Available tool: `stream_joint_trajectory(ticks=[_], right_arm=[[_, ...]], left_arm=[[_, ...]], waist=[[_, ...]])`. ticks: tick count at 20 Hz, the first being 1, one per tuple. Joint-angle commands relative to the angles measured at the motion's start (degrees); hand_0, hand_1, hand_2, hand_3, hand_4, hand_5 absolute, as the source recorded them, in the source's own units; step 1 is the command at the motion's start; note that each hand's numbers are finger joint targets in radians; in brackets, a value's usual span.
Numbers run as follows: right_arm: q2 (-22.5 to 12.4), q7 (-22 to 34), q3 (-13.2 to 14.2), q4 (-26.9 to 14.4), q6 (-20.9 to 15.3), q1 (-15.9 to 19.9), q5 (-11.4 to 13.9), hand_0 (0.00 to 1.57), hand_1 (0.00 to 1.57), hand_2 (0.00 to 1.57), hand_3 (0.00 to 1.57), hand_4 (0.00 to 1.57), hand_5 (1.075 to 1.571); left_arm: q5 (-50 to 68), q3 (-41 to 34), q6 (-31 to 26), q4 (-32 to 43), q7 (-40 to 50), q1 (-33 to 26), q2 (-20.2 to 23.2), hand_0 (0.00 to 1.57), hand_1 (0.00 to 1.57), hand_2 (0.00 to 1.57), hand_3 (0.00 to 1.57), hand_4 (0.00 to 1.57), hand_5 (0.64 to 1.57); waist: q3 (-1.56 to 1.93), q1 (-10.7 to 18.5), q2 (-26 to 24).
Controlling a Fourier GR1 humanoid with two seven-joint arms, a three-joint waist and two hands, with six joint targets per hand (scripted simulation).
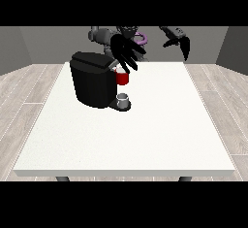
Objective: Insert the coffee pod into the coffee machine and close the lid
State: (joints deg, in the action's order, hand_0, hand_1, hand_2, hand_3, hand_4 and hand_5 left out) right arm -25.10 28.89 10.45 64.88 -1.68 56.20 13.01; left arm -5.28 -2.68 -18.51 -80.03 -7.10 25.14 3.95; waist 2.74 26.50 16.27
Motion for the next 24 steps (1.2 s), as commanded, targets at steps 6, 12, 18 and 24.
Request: stream_joint_trajectory(ticks=[6, 12, 18, 24], right_arm=[[8.2, -11.8, -3.2, 1.4, -1.2, 10.5, -2.4, 0.0, 0.0, 0.0, 0.0, 0.0, 1.571], [9.2, -17.9, -2.7, -4.1, 0.2, 12.6, -3.4, 0.0, 0.0, 0.0, 0.0, 0.0, 1.571], [17.8, -23.5, -7.6, -3.5, -3.5, 8.2, -1.3, 0.0, 0.0, 0.0, 0.0, 0.0, 1.571], [24.0, -28.6, -11.4, -2.3, 0.0, 1.1, -3.6, 0.0, 0.0, 0.0, 0.0, 0.26, 1.571]], left_arm=[[-0.5, 1.3, -0.4, -1.1, 0.9, 5.9, -0.2, 0.0, 0.0, 0.0, 0.0, 0.32, 1.571], [0.1, 1.3, 0.8, -3.2, 4.9, 6.8, -1.2, 0.0, 0.0, 0.0, 0.0, 0.25, 1.571], [-1.2, 2.0, 1.2, -2.5, 0.8, -0.9, -1.3, 0.0, 0.0, 0.0, 0.0, 0.27, 1.571], [1.2, -1.4, 1.2, -0.8, 1.2, -6.9, -0.2, 0.0, 0.0, 0.0, 0.0, 0.27, 1.571]], waist=[[-2.75, 6.1, 5.5], [-2.74, 3.4, 5.0], [-2.76, 0.5, 0.8], [-2.75, -6.2, -6.1]])
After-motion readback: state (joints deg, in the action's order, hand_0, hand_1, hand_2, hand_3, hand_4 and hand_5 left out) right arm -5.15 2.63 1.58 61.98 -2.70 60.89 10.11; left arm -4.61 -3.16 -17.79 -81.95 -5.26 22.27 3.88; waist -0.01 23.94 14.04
